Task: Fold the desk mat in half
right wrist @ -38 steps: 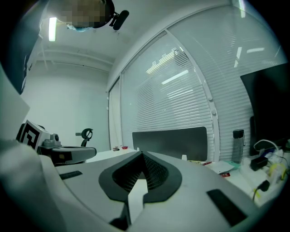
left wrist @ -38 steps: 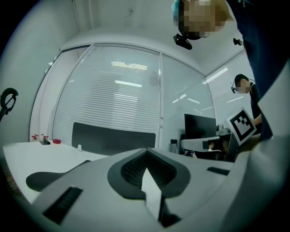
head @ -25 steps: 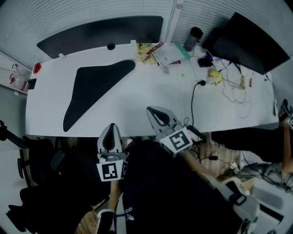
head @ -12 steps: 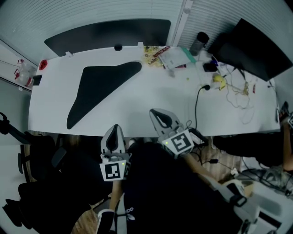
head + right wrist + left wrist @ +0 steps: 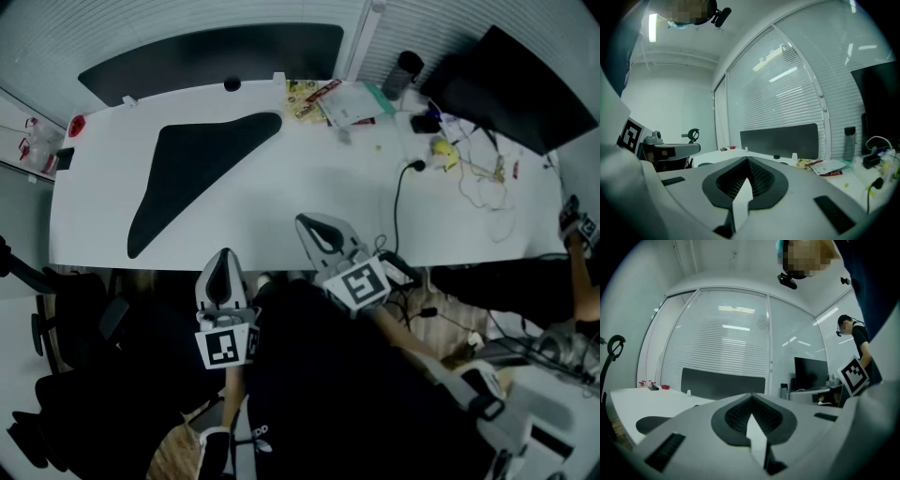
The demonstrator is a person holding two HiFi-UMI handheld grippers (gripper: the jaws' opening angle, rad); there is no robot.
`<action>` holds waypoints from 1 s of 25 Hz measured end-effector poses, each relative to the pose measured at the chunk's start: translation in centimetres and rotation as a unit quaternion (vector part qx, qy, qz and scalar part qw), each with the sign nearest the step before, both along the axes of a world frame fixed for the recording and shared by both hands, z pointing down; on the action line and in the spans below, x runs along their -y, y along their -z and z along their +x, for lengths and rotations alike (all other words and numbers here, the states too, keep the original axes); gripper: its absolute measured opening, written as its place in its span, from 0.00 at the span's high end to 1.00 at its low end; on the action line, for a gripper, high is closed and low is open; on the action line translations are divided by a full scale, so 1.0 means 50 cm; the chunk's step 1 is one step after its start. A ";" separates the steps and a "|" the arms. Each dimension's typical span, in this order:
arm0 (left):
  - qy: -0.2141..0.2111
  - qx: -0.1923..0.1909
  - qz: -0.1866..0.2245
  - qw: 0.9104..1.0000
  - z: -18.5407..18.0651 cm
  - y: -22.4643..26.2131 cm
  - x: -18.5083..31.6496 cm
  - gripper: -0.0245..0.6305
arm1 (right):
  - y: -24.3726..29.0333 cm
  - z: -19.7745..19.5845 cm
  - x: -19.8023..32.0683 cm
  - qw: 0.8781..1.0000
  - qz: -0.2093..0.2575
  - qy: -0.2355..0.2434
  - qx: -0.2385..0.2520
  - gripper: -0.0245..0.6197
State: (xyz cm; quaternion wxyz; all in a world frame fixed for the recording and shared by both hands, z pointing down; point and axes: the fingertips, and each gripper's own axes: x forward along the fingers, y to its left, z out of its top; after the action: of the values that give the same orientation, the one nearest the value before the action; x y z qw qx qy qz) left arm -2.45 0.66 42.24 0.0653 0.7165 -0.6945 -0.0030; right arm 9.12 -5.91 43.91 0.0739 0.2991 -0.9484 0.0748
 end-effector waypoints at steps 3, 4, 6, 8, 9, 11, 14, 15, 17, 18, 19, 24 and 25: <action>-0.001 -0.001 -0.001 1.000 -0.001 -0.001 -0.001 0.96 | 0.002 -0.001 -0.003 1.000 -0.001 0.000 0.000 0.96; -0.001 0.000 0.000 1.000 -0.002 -0.001 -0.001 0.96 | 0.002 -0.002 -0.003 1.000 0.000 0.000 0.001 0.96; 0.001 0.001 0.002 1.000 -0.002 -0.001 -0.003 0.96 | 0.003 -0.003 -0.004 1.000 0.001 0.002 0.002 0.96; 0.004 0.000 0.000 1.000 -0.004 -0.002 -0.007 0.96 | 0.002 -0.005 -0.006 1.000 0.000 0.004 0.002 0.96; 0.006 0.000 -0.001 1.000 -0.006 -0.002 -0.010 0.96 | 0.003 -0.007 -0.007 1.000 -0.001 0.005 0.003 0.96; 0.010 0.000 -0.003 1.000 -0.012 -0.001 -0.015 0.96 | 0.005 -0.012 -0.009 1.000 -0.001 0.008 0.004 0.96; 0.016 -0.001 -0.002 1.000 -0.018 0.000 -0.019 0.96 | 0.007 -0.016 -0.010 1.000 0.000 0.012 0.003 0.96; 0.017 -0.002 -0.002 1.000 -0.019 0.001 -0.021 0.96 | 0.007 -0.017 -0.011 1.000 0.000 0.013 0.003 0.96; 0.019 -0.002 -0.001 1.000 -0.022 0.001 -0.023 0.96 | 0.007 -0.019 -0.012 1.000 0.001 0.014 0.004 0.96; 0.020 -0.001 0.000 1.000 -0.022 0.001 -0.024 0.96 | 0.007 -0.019 -0.012 1.000 0.001 0.014 0.004 0.96; 0.021 -0.002 0.001 1.000 -0.023 0.001 -0.025 0.96 | 0.007 -0.020 -0.013 1.000 0.001 0.015 0.004 0.96; 0.007 0.018 -0.009 1.000 -0.020 -0.005 -0.031 0.96 | 0.008 -0.020 -0.013 1.000 0.007 0.017 0.004 0.96; 0.006 0.019 -0.010 1.000 -0.019 -0.006 -0.031 0.96 | 0.008 -0.020 -0.013 1.000 0.007 0.017 0.003 0.96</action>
State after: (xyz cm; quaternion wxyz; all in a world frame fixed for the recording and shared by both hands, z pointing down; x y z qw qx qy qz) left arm -3.42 2.23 42.54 0.0589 0.7116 -0.6999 0.0172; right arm 8.13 -5.23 43.52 0.0697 0.2834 -0.9541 0.0679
